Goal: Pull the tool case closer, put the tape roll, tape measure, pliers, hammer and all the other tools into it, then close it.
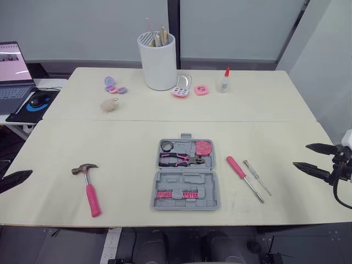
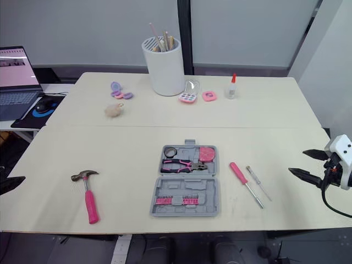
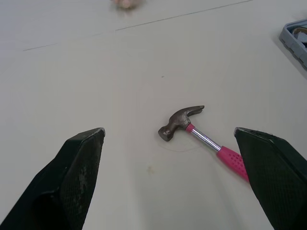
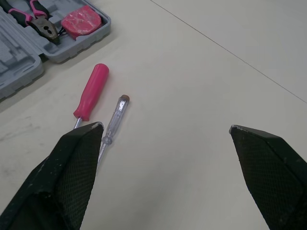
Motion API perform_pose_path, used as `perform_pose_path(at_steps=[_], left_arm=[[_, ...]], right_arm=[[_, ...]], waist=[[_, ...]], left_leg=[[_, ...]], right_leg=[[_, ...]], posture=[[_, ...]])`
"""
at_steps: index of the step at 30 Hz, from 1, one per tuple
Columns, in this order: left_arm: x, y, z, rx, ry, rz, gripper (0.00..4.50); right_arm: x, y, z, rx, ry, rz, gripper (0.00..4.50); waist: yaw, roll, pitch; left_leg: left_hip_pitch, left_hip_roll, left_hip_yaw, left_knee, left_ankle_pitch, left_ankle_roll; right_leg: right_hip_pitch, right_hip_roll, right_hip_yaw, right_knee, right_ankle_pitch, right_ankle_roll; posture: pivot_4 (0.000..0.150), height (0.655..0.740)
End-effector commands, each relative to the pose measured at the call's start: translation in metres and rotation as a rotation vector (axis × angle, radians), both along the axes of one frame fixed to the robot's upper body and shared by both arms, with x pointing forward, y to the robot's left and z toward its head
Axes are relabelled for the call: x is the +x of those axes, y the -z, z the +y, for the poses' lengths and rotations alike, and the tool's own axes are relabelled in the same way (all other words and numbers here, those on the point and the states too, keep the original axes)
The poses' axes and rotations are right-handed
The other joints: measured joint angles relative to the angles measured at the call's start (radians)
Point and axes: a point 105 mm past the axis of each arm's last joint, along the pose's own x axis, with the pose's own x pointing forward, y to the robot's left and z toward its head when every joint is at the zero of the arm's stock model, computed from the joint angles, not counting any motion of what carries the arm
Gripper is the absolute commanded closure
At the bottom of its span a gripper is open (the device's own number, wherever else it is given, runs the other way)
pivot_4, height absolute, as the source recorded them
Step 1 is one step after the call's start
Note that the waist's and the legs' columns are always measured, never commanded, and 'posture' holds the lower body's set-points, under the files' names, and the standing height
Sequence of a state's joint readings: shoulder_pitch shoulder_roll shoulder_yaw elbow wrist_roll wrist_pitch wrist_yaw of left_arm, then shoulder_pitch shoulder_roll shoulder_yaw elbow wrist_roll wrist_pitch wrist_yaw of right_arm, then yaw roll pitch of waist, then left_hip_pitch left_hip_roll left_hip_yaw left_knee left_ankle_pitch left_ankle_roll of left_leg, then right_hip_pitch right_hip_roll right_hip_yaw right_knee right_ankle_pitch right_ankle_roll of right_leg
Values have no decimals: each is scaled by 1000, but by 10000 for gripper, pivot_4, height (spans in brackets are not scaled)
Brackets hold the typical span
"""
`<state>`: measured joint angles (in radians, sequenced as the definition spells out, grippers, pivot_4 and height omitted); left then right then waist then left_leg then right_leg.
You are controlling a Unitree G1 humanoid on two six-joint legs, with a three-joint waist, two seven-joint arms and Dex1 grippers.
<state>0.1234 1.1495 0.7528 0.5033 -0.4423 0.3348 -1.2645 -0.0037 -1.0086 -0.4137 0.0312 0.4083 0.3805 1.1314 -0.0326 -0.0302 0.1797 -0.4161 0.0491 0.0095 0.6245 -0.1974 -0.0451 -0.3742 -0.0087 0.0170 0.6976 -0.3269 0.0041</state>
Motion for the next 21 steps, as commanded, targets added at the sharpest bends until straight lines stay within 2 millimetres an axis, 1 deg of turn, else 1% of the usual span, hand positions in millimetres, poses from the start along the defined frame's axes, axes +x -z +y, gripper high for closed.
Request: perform_pose_path(at_steps=[1, 3, 5, 7, 8, 10, 11, 12, 13, 14, 16, 17, 19, 21], left_arm=[[11, -22, -19, 17, 78, -86, 0], [25, -27, -49, 4, 175, -120, 0], [38, -33, -85, 7, 292, -154, 0], [50, -40, -125, -4, 409, -205, 0], [54, -41, -148, -10, 487, -219, 0], [58, -43, -190, -1, 622, -243, 0], [58, -46, -211, -9, 692, -259, 0], [58, -48, -223, -17, 731, -269, 0], [56, -50, -245, -13, 816, -289, 0], [52, -52, -266, -20, 902, -308, 0], [42, -49, -297, 7, 1048, -328, 0], [36, -46, -310, 17, 1115, -334, 0], [26, -40, -329, 26, 1218, -327, 0], [19, -37, -338, 19, 1273, -328, 0]], right_arm=[[-1, -13, 0, -3, 10, -59, 203], [-4, -7, 4, -3, 5, -45, 203], [-7, -3, 7, 0, 1, -34, 203], [-11, 1, 13, 12, 0, -27, 203], [-13, 3, 16, 16, -5, -20, 203], [-17, 7, 22, 22, -13, -5, 203], [-18, 8, 24, 25, -13, 0, 203], [-19, 9, 25, 26, -12, 2, 203], [-20, 10, 26, 31, -7, 5, 203], [-22, 12, 28, 34, -6, 11, 203], [-25, 16, 30, 34, -4, 19, 203], [-27, 19, 32, 30, -4, 22, 203], [-29, 24, 36, 27, -6, 27, 203], [-29, 31, 41, 23, -4, 32, 203]], waist=[[1, 0, 0], [3, 0, 0], [8, -1, -1], [14, -1, -1], [16, -1, -1], [16, -1, -1], [16, -1, -1], [14, -1, -1], [11, -1, -1], [6, -1, -1], [4, -1, -1], [1, -1, -1], [-1, 0, -1], [-1, 0, -1]], left_leg=[[0, 0, 0, 0, 0, 0], [0, 0, 0, 0, 0, 0], [-1, -1, -1, 0, 0, 0], [-1, -2, -2, 0, 0, 0], [-1, -2, -2, 1, 0, 0], [-1, -2, -2, 1, 0, 0], [-1, -2, -2, 1, 0, 0], [-1, -2, -2, 1, 0, 0], [-1, -2, -2, 2, 0, 0], [-1, -2, -2, 2, 0, 0], [-1, -2, -2, 2, 0, 0], [-1, -2, -1, 2, 0, 0], [0, -3, -1, 3, 0, 0], [0, -3, -1, 3, 0, 0]], right_leg=[[0, 0, 0, 0, 0, 0], [0, 0, 0, 0, 0, 0], [1, -1, 0, 0, 0, 0], [2, 0, 0, 0, 0, 1], [2, 0, 0, 0, 0, 1], [2, 0, 0, 0, 1, 2], [2, 1, 1, 0, 1, 2], [2, 1, 1, 0, 1, 2], [2, 2, 1, 0, 1, 3], [2, 3, 2, 0, 2, 3], [3, 6, 2, 0, 2, 3], [3, 7, 2, 0, 2, 3], [3, 9, 4, 0, 2, 3], [3, 10, 4, 0, 1, 3]], posture=[[1500, 7400], [1500, 7400], [1500, 7400], [1500, 7400], [1500, 7400], [1500, 7400], [1500, 7400], [1500, 7400], [1500, 7400], [1500, 7400], [1500, 7400], [1500, 7400], [1500, 7400], [1500, 7400]])
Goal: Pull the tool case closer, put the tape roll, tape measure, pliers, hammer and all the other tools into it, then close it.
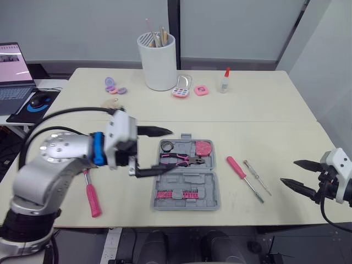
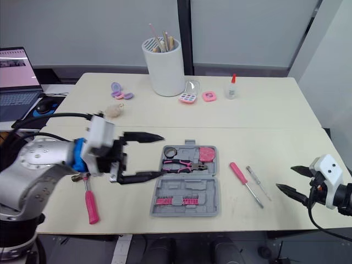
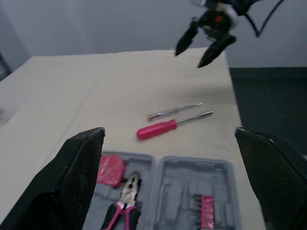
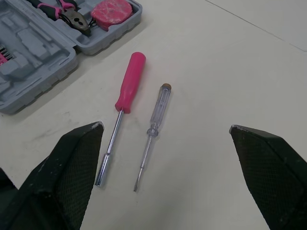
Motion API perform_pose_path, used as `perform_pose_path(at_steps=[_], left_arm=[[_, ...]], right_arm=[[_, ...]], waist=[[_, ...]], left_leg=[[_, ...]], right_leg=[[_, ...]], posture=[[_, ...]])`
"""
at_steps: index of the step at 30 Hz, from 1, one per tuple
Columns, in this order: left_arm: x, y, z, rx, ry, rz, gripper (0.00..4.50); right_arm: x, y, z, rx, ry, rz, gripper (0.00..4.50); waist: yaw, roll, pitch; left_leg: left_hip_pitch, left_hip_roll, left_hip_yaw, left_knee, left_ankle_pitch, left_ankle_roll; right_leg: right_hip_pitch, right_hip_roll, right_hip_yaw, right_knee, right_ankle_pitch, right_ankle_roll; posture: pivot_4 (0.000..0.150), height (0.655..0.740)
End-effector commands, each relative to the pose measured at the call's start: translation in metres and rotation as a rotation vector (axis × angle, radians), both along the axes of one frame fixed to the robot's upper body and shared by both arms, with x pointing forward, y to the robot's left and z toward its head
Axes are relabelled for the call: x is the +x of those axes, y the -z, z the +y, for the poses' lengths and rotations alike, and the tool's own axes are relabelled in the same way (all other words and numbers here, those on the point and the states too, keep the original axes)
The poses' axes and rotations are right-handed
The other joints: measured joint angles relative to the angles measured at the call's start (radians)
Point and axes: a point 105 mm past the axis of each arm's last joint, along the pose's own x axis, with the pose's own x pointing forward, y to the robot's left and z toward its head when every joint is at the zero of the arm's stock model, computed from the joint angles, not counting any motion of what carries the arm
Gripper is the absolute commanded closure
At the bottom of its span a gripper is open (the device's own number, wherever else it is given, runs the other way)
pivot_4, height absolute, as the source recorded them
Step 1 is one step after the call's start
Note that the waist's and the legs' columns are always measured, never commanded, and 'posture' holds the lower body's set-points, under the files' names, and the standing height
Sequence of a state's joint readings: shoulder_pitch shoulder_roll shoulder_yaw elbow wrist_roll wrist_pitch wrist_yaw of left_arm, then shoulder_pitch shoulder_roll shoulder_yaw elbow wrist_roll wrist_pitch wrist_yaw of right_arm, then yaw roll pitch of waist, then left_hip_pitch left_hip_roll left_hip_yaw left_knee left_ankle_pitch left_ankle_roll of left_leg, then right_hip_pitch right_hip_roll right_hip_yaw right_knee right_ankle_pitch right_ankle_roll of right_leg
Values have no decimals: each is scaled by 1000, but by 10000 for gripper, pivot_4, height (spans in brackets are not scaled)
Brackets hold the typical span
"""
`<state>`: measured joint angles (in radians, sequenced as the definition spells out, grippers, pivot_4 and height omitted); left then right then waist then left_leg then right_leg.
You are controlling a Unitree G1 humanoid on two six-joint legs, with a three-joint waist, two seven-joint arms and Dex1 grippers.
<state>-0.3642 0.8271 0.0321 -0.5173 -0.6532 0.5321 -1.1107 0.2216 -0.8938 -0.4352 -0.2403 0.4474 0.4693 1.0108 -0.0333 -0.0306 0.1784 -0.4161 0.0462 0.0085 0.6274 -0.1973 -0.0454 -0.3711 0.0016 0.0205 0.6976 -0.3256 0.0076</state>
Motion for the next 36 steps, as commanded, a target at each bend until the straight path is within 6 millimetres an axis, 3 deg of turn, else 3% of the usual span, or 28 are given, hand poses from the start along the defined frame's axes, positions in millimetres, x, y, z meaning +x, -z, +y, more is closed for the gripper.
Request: perform_pose_path(at_steps=[1, 12, 17, 35, 36], left_arm=[[-13, 1, -18, 11, 108, -42, 0], [-13, 14, -19, 41, 111, -43, 0], [-13, 14, -19, 47, 92, -41, 0], [-10, 15, -19, 70, 74, -61, 0], [-10, 15, -19, 70, 74, -61, 0]], right_arm=[[4, 2, 10, -38, -8, -39, 203], [44, 47, 31, -73, 89, -67, 203], [49, 66, 28, -120, 99, -18, 203], [57, 92, 39, -125, 120, 37, 203], [56, 94, 39, -132, 121, 42, 1927]], waist=[[0, 0, 0], [4, 0, 0], [5, 0, 0], [2, 0, 0], [2, 0, 0]], left_leg=[[0, 0, 0, 0, 0, 0], [0, 1, -1, 1, 0, 0], [-1, 1, -1, 1, 0, 0], [0, 1, -1, 2, 0, 0], [0, 1, -1, 2, 0, 0]], right_leg=[[0, 1, 0, 0, 0, 0], [0, 4, 1, 0, -2, 3], [0, 3, 0, 0, -2, 3], [0, 4, 0, 0, 0, -1], [0, 4, 0, 0, 0, -1]], posture=[[1500, 7400], [1500, 7400], [1500, 7400], [1500, 7400], [1500, 7400]])
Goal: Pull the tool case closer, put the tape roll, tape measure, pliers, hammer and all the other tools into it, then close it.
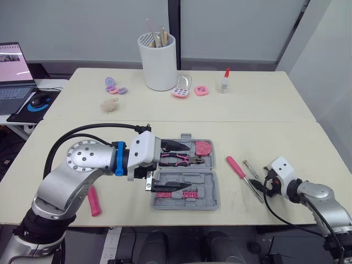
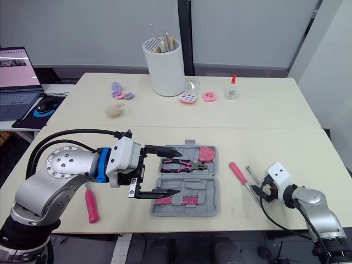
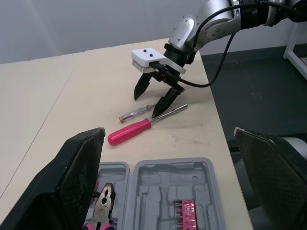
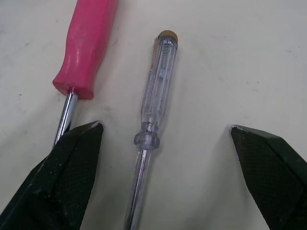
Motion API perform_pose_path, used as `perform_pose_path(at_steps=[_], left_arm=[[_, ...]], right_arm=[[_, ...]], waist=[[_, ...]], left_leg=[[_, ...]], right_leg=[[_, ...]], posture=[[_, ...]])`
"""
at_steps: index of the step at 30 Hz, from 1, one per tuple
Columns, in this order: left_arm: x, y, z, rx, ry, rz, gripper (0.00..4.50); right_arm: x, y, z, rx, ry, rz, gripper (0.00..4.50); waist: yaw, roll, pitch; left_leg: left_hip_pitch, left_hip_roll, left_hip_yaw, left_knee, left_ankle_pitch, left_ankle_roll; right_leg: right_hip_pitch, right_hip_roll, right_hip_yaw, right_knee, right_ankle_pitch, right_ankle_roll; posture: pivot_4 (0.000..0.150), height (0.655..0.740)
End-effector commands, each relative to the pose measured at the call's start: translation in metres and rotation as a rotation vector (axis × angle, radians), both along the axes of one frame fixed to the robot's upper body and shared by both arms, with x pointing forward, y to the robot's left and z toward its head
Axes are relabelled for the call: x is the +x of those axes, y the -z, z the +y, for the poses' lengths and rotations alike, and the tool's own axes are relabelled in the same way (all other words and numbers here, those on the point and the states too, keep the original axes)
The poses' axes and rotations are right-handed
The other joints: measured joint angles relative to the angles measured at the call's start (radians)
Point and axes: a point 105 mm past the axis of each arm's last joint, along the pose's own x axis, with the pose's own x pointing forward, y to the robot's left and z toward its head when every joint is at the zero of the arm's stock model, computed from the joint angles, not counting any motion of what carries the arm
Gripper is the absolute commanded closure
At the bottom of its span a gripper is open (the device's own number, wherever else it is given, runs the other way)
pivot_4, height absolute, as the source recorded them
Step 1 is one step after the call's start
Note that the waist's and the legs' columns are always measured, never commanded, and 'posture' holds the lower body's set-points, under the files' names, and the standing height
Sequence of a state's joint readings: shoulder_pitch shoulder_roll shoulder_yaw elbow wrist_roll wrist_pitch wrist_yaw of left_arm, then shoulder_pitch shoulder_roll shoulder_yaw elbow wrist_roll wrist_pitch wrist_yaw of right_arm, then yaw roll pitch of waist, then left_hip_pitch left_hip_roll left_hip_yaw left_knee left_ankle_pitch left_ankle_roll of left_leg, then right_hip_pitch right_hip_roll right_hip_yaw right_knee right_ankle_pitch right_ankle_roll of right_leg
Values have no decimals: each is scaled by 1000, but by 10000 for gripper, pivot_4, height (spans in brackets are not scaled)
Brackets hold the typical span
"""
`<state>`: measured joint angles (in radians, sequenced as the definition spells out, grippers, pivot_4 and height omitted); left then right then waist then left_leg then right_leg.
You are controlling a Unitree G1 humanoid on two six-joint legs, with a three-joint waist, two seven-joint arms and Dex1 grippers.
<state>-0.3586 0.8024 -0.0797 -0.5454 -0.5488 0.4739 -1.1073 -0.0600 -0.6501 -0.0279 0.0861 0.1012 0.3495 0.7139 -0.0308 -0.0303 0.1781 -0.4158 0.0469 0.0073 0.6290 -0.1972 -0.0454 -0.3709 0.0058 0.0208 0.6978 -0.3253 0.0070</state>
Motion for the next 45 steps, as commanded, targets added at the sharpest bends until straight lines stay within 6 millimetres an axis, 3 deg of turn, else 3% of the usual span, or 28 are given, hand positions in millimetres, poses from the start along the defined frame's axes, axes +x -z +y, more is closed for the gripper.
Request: perform_pose_path(at_steps=[1, 6, 15, 24, 27, 31, 35, 39, 45], left_arm=[[-4, -3, -2, 5, 23, -28, 0], [-3, 1, 0, 19, 22, -28, 0], [-3, 1, -2, 10, 20, -27, 0], [-2, 2, -2, 3, 17, -24, 0], [-2, 2, -1, -1, 12, -24, 0], [1, 1, 6, -4, -13, -31, 0], [4, 2, 22, 17, -52, -24, 0], [4, 2, 50, 54, -109, 4, 0], [-2, 8, 88, 153, -180, 42, 0]], right_arm=[[-3, 4, 3, -5, 1, 8, 4036], [-11, 10, 7, -7, -14, 27, 18684], [-10, 13, 5, -11, 5, 20, 31838], [-3, 8, 5, -3, 19, -3, 41791], [-1, 2, 5, -12, 8, -20, 41794], [7, -24, 11, -108, -78, -78, 41794], [9, -58, 33, -159, -200, -101, 41794], [8, -89, 68, -212, -357, -105, 41794], [9, -100, 135, -239, -557, -144, 41794]], waist=[[-1, 0, 0], [0, 0, -1], [0, -1, -1], [0, -1, -1], [0, -1, -1], [0, -1, -1], [-3, 0, 0], [-4, 0, 0], [0, 0, 0]], left_leg=[[0, 0, 0, 0, 0, 0], [0, 0, 0, 0, 0, 0], [1, 0, 0, 0, 0, 0], [1, 0, 0, 0, 0, 0], [1, 0, 0, 0, 0, 0], [0, 0, 0, 0, 0, 0], [0, 0, 0, 0, 0, 0], [0, 2, 0, -1, 0, 0], [-1, 3, -2, -1, 0, 0]], right_leg=[[0, 0, 0, 0, 0, 0], [0, 0, 0, 0, 0, 0], [1, 0, 0, 0, 0, 1], [1, 0, 0, 0, 0, 1], [1, 0, 0, 0, 0, 1], [1, 0, 0, 0, 0, 1], [-1, 0, 1, 0, 0, 1], [-2, 1, 1, 0, 0, 1], [-2, -2, -1, 0, -1, -1]], posture=[[1500, 7400], [1500, 7400], [1500, 7400], [1500, 7400], [1500, 7400], [1500, 7400], [1500, 7400], [1500, 7400], [1500, 7400]])
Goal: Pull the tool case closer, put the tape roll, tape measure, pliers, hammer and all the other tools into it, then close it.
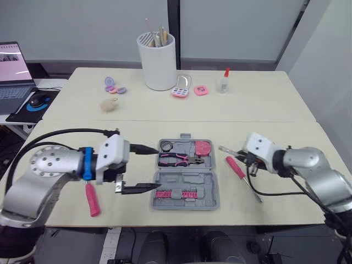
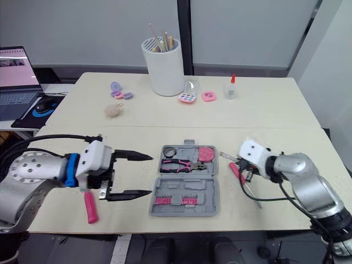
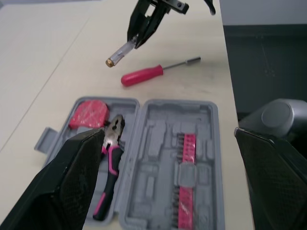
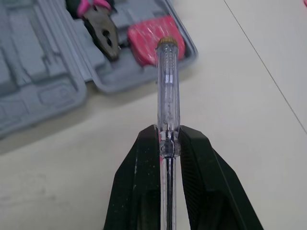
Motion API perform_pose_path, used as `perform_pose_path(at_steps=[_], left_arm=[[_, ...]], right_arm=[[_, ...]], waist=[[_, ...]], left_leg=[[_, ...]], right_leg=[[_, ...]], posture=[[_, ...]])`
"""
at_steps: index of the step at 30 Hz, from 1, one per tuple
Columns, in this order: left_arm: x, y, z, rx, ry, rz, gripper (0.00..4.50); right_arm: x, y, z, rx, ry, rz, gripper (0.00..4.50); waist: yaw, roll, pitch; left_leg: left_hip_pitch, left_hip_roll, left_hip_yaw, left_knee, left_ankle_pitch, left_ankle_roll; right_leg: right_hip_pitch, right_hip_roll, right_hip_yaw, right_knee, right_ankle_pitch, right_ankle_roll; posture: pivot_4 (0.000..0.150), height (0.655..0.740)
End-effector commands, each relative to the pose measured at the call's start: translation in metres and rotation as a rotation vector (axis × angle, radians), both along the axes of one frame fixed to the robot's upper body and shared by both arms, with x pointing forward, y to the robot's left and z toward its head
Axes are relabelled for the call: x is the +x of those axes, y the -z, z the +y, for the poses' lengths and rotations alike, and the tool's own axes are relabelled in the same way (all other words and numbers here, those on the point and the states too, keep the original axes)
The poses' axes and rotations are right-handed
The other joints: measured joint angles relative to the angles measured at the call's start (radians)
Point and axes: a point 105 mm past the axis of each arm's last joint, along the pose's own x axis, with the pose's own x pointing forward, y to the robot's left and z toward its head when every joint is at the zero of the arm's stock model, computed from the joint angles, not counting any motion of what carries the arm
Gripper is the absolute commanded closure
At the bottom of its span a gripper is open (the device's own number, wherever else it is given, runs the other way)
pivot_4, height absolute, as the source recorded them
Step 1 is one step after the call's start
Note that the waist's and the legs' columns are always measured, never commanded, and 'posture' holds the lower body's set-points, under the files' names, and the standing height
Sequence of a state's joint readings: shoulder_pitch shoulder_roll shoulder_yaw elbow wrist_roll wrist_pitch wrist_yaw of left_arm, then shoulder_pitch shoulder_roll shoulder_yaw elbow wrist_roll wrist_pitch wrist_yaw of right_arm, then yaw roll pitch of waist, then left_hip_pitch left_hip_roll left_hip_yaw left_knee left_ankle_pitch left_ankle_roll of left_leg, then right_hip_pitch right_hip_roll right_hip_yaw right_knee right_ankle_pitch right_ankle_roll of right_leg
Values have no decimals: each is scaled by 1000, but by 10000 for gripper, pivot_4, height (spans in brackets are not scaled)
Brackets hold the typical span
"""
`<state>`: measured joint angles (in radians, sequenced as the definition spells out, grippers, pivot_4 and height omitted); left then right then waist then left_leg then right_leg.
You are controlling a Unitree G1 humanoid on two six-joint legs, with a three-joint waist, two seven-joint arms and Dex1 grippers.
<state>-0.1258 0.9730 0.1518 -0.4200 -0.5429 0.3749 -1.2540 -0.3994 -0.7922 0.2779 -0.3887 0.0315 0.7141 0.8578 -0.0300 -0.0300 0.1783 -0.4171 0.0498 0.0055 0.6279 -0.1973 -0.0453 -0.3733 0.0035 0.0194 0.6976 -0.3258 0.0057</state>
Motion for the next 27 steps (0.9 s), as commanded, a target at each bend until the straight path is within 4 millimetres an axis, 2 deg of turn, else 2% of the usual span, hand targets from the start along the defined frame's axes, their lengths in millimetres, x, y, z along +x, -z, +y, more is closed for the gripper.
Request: perform_pose_path(at_steps=[1, 7, 11, 15, 27], left_arm=[[-4, -9, 17, 48, -20, -26, 0], [-11, -4, 33, 114, -64, 15, 0], [-18, -2, 39, 135, -79, 34, 0], [-21, -2, 42, 151, -87, 39, 0], [-27, -2, 48, 175, -107, 53, 0]], right_arm=[[-3, -1, 40, 1, -113, -3, 41794], [-5, 18, 73, -126, -259, 16, 41794], [-7, 22, 101, -107, -308, 40, 41794], [-13, 27, 120, -85, -351, 58, 41794], [-15, 40, 139, -114, -375, 28, 41794]], waist=[[-1, 0, 0], [3, 0, 1], [0, -1, 1], [0, 0, 1], [0, -1, 1]], left_leg=[[0, 1, 0, 0, 0, 0], [-1, -1, 0, 0, 0, 0], [-1, 0, 0, 0, 0, 0], [-1, 2, -1, 0, 0, 0], [-1, 1, 0, 0, 0, 0]], right_leg=[[0, -2, 0, 0, 0, 0], [-1, -5, -2, 0, 0, 0], [-1, -6, -2, 0, 0, 0], [-1, -5, -3, 1, 0, -1], [-2, -6, -2, 1, 0, -1]], posture=[[1500, 7400], [1500, 7400], [1500, 7400], [1500, 7400], [1500, 7400]])
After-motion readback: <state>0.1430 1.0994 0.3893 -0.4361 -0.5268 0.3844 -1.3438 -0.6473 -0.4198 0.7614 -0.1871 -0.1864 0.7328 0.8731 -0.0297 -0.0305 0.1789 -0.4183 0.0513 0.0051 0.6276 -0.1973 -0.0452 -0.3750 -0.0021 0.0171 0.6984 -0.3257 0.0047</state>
